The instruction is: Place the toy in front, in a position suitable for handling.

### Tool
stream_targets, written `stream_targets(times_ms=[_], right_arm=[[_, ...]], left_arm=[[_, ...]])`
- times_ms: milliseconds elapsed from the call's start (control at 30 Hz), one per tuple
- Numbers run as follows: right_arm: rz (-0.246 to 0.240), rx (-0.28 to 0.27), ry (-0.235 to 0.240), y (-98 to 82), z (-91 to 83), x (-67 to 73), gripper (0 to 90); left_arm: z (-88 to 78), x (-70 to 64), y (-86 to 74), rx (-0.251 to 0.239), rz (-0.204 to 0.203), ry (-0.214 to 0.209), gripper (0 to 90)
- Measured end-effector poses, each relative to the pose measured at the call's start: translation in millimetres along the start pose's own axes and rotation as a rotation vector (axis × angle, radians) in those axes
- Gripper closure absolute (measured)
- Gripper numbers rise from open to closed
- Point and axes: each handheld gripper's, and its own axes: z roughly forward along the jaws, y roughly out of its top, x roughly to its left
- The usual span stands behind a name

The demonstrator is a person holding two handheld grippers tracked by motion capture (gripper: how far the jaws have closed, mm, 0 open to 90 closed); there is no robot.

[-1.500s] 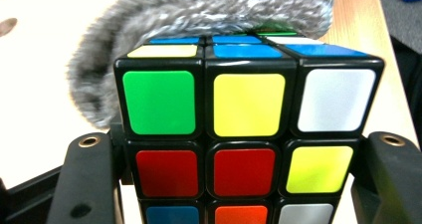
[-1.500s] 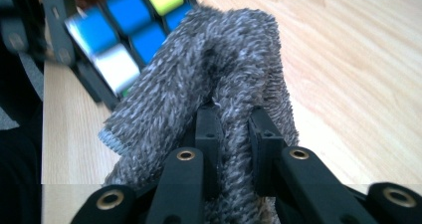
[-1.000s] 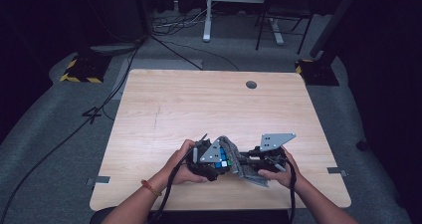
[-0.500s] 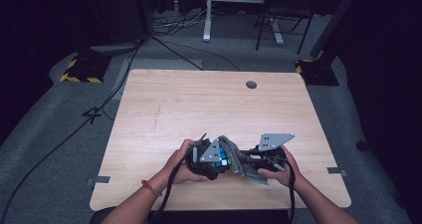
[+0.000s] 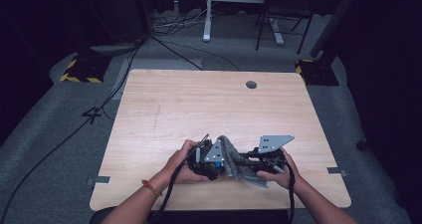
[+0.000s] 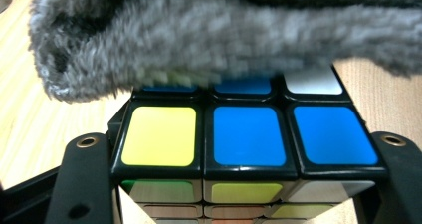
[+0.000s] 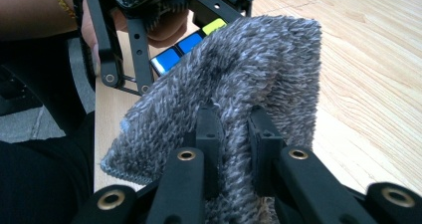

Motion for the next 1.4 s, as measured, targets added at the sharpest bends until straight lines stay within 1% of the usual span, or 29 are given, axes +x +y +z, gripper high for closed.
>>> stream_targets(times_ms=[67, 100, 167, 200, 233, 300, 367, 433, 467, 500, 533, 567, 600, 633, 700, 767, 833, 967, 1000, 1033, 1100, 1133, 1167, 1200, 1233, 1267, 1300, 1333, 1400], right_arm=[[-0.007, 0.002, -0.009, 0.2, 0.0, 0.3, 79.1], [-0.012, 0.001, -0.016, 0.2, -0.2, -0.3, 79.2], [-0.028, 0.012, -0.065, -0.3, -1.1, -3.7, 79.2], [-0.018, 0.014, -0.072, -1.1, -1.7, -6.0, 79.2], [0.001, 0.013, -0.068, -3.1, -2.2, -9.9, 79.2], [0.017, 0.014, -0.067, -5.5, -1.9, -12.8, 79.1], [0.014, 0.025, -0.069, -6.6, 0.3, -13.3, 79.1], [0.025, 0.010, -0.039, -7.6, 1.4, -13.7, 79.1], [0.027, -0.015, -0.006, -8.2, 1.0, -13.5, 79.1], [0.030, -0.028, 0.011, -8.2, 0.9, -12.6, 79.1], [0.024, -0.026, 0.008, -8.0, 1.3, -11.5, 79.2], [0.020, -0.032, 0.014, -8.3, 1.3, -10.9, 79.2], [0.025, -0.047, 0.026, -8.3, 0.6, -10.7, 79.3], [0.024, -0.055, 0.036, -7.3, 0.2, -9.4, 79.3], [-0.008, -0.037, 0.027, -4.6, 1.0, -4.8, 79.4], [-0.006, -0.036, 0.022, -5.2, 0.8, -4.7, 79.3], [0.004, -0.046, 0.027, -5.1, -0.3, -6.2, 79.3], [-0.018, -0.036, -0.002, -2.7, 0.7, -2.8, 79.3], [-0.024, -0.024, -0.016, -2.1, 0.9, -2.8, 79.3], [-0.033, -0.006, -0.035, -1.9, 1.5, -3.1, 79.3], [-0.046, 0.037, -0.071, -4.0, 3.5, -5.6, 79.3], [-0.023, 0.048, -0.068, -7.5, 5.0, -9.5, 79.3], [-0.012, 0.055, -0.065, -9.5, 6.1, -11.5, 79.3], [-0.009, 0.075, -0.068, -11.6, 8.0, -12.8, 79.3], [-0.004, 0.083, -0.067, -12.7, 9.1, -13.5, 79.3], [0.001, 0.061, -0.056, -11.9, 8.1, -13.4, 79.3], [-0.005, 0.051, -0.057, -9.4, 6.3, -11.8, 79.3], [-0.014, 0.040, -0.062, -6.4, 4.1, -9.7, 79.3], [-0.017, 0.002, -0.047, -2.1, -0.3, -6.3, 79.3]], left_arm=[[-1.2, 0.3, -0.5, -0.013, -0.002, -0.003, 33.1], [-3.4, 0.9, -0.5, -0.035, 0.001, -0.007, 33.2], [-7.2, 1.5, 0.1, -0.070, -0.002, -0.009, 33.3], [-10.1, 1.6, 0.3, -0.098, -0.007, -0.014, 33.3], [-11.9, 1.9, 0.7, -0.114, -0.010, -0.020, 33.3], [-12.7, 1.6, 1.2, -0.125, -0.010, -0.018, 33.3], [-12.4, 1.6, 0.8, -0.140, -0.013, -0.033, 33.2], [-11.3, 1.4, 1.3, -0.135, -0.016, -0.028, 33.2], [-10.0, 0.8, 1.9, -0.118, -0.011, -0.025, 33.1], [-8.5, 0.5, 1.9, -0.109, -0.011, -0.024, 32.9], [-7.6, 0.4, 1.7, -0.100, -0.015, -0.029, 32.4], [-6.1, 0.5, 1.9, -0.078, -0.008, -0.031, 32.9], [-3.1, -0.7, 2.0, -0.048, 0.000, -0.021, 33.0], [-0.5, -2.4, 1.6, -0.034, 0.007, -0.013, 33.0], [1.3, -4.3, 1.5, -0.026, 0.019, -0.021, 33.1], [1.1, -3.8, 1.9, -0.031, 0.016, -0.008, 33.3], [1.1, -2.5, 2.3, -0.035, 0.013, -0.016, 33.4], [-0.5, -2.2, 2.5, -0.032, 0.015, -0.009, 33.4], [-2.3, -2.3, 2.8, -0.042, 0.012, -0.007, 33.5], [-4.6, -1.7, 3.2, -0.064, 0.010, -0.012, 33.5], [-10.3, -0.5, 4.6, -0.083, 0.005, -0.007, 33.5], [-12.1, 0.0, 4.8, -0.094, 0.005, -0.003, 33.5], [-14.9, 1.1, 4.7, -0.109, -0.001, 0.000, 33.5], [-16.7, 2.4, 4.5, -0.114, -0.011, -0.007, 33.5], [-17.0, 3.3, 3.9, -0.110, -0.010, -0.008, 33.6], [-15.9, 3.2, 3.5, -0.102, -0.006, 0.000, 33.6], [-14.7, 2.8, 3.2, -0.083, -0.002, 0.002, 33.6], [-12.3, 2.1, 2.8, -0.075, -0.002, -0.003, 33.6], [-7.7, 0.9, 3.0, -0.056, 0.010, -0.013, 33.6]])
